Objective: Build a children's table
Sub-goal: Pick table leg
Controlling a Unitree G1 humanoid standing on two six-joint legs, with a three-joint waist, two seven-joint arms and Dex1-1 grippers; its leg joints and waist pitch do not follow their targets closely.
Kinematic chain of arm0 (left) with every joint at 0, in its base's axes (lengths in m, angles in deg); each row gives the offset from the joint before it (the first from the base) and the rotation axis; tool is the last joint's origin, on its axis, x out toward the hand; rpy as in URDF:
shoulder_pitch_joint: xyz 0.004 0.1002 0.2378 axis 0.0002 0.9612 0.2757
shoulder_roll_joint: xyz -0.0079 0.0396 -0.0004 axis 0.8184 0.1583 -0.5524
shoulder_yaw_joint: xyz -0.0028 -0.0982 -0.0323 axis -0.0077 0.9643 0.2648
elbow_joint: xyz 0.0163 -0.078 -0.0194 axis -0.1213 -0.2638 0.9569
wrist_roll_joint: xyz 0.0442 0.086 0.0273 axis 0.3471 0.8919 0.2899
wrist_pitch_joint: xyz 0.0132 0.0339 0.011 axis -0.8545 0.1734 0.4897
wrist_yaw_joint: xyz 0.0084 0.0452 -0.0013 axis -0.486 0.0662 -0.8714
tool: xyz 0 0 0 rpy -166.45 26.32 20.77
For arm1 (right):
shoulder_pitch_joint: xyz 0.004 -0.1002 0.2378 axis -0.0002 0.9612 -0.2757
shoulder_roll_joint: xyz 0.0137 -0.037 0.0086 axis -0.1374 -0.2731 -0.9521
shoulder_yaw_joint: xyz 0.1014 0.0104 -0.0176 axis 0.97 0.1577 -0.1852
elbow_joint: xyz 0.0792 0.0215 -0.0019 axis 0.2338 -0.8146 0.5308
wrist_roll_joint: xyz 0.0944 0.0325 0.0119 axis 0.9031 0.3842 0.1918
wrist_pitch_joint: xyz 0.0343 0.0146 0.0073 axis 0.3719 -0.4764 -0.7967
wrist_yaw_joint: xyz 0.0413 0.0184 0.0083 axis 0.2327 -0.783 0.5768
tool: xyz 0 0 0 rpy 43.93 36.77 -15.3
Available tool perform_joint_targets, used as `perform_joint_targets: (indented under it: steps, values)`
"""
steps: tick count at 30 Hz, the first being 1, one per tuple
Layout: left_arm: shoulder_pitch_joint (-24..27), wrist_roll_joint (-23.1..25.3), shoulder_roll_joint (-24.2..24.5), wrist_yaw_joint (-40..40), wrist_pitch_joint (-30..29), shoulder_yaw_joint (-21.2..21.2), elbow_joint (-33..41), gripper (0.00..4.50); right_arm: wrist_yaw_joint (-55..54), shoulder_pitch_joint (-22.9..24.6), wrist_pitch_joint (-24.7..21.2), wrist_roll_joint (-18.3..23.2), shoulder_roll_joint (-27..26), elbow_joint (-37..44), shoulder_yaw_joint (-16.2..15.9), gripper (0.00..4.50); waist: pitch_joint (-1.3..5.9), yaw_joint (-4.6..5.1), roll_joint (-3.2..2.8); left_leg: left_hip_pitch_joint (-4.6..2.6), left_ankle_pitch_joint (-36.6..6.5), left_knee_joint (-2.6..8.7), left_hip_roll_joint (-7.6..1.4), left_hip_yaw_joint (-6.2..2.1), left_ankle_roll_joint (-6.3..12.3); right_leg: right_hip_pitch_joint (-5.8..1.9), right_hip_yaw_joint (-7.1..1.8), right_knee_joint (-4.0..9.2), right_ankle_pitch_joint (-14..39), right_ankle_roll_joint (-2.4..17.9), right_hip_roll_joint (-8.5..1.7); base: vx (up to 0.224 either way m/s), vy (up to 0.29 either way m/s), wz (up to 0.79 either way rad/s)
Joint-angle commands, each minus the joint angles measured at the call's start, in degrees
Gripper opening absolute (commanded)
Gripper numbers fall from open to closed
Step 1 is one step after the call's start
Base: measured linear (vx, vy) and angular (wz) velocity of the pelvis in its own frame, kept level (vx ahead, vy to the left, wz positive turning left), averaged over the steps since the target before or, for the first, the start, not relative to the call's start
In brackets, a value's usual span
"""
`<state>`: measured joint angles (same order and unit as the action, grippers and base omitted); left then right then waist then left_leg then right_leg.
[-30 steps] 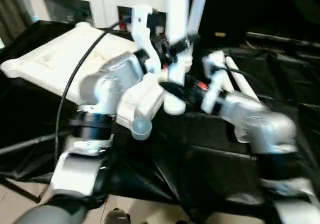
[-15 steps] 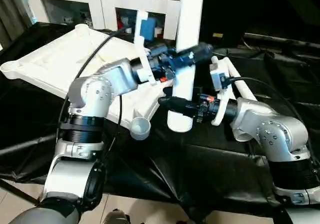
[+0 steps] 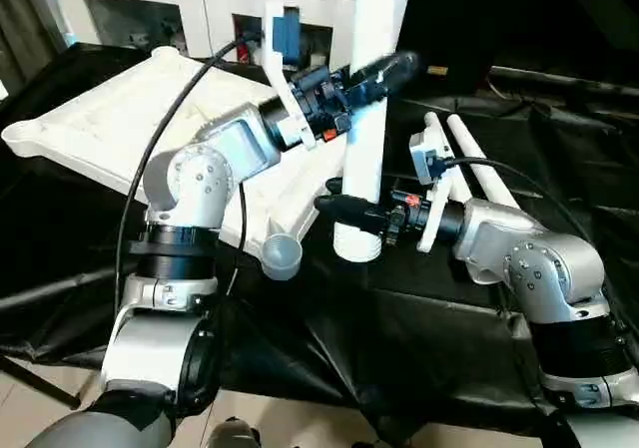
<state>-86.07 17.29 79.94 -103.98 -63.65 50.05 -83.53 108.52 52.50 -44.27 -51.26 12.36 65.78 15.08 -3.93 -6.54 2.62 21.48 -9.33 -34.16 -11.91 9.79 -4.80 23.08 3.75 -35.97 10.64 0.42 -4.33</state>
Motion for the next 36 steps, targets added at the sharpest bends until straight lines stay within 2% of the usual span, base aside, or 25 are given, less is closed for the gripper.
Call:
perform_joint_targets:
  steps: [1, 5, 7, 12, 18, 22, 26, 36]
  values:
    - [-0.22, -0.44, -0.43, 0.13, -0.64, -0.83, 1.03, 1.98, -0.16, -1.42, 1.41, -1.09, 0.37, 0.42, -0.74, 1.96, 4.53, -0.05, 0.20, -0.57, -8.32, 3.57, -0.71, 0.19, -0.63, -3.43, -2.40, 4.33, 9.49, 9.78, -3.15, 0.000, 0.000, 0.00]
    - [-0.21, -0.61, -0.42, -0.13, -0.70, -0.97, 1.29, 1.86, -0.89, -1.91, 2.26, -2.52, 0.28, -0.82, -1.16, 1.96, 4.52, 0.03, 0.16, -0.56, -8.81, 3.61, -0.70, 0.14, -0.99, -3.42, -2.40, 4.50, 11.27, 9.03, -3.19, 0.000, 0.000, 0.00]
    - [-0.22, -0.34, -0.03, -1.03, -0.73, -1.59, 1.48, 1.82, -0.66, -2.23, 1.60, -1.96, 0.36, -0.96, -0.88, 2.66, 4.52, 0.05, 0.14, -0.60, -8.86, 3.62, -0.73, 0.13, -0.97, -3.37, -2.40, 4.49, 11.06, 9.05, -3.15, 0.000, 0.000, 0.00]
    - [0.00, 1.00, 1.12, -2.47, -0.90, -3.54, 2.31, 1.82, -0.38, -2.99, 0.52, -2.68, 2.29, -0.50, -0.99, 2.70, 4.56, 0.01, 0.26, -0.67, -7.85, 3.56, -0.74, 0.23, -0.71, -3.35, -2.49, 4.30, 9.47, 9.33, -3.07, 0.000, 0.000, 0.00]
    - [0.02, 2.71, 1.73, -2.31, -0.72, -5.20, 2.27, 1.82, 1.92, -3.68, -0.36, -3.46, 5.31, -1.63, -1.37, 2.70, 4.53, -0.03, 0.44, -0.49, -7.97, 3.51, -0.70, 0.22, -0.64, -3.54, -2.47, 4.41, 10.46, 8.61, -3.14, 0.000, 0.000, 0.00]
    - [0.25, 2.47, 1.87, -2.55, -0.61, -5.76, 2.71, 1.82, 3.79, -4.01, -1.99, -2.72, 7.25, -1.97, -2.08, 2.70, 4.57, -0.04, 0.63, -0.45, -7.31, 3.42, -0.71, 0.24, -0.19, -3.56, -2.44, 4.28, 9.87, 9.11, -3.11, 0.000, 0.000, 0.00]
    - [0.58, 2.54, 1.94, -3.02, -0.62, -5.99, 2.92, 1.82, 4.28, -4.37, -1.69, -3.72, 7.67, -3.17, -3.49, 2.70, 4.58, 0.03, 0.83, -0.39, -6.89, 3.35, -0.70, 0.31, 0.05, -3.50, -2.42, 4.28, 9.89, 9.33, -3.15, 0.000, 0.000, 0.00]
    - [1.07, 1.91, 2.21, -3.53, -0.91, -6.22, 3.95, 1.82, 4.77, -4.76, -2.32, -3.70, 7.49, -4.29, -3.88, 2.70, 4.57, -0.01, 0.77, -0.50, -7.09, 3.39, -0.78, 0.27, -0.17, -3.44, -2.42, 4.19, 9.81, 9.47, -3.13, 0.000, 0.000, 0.00]
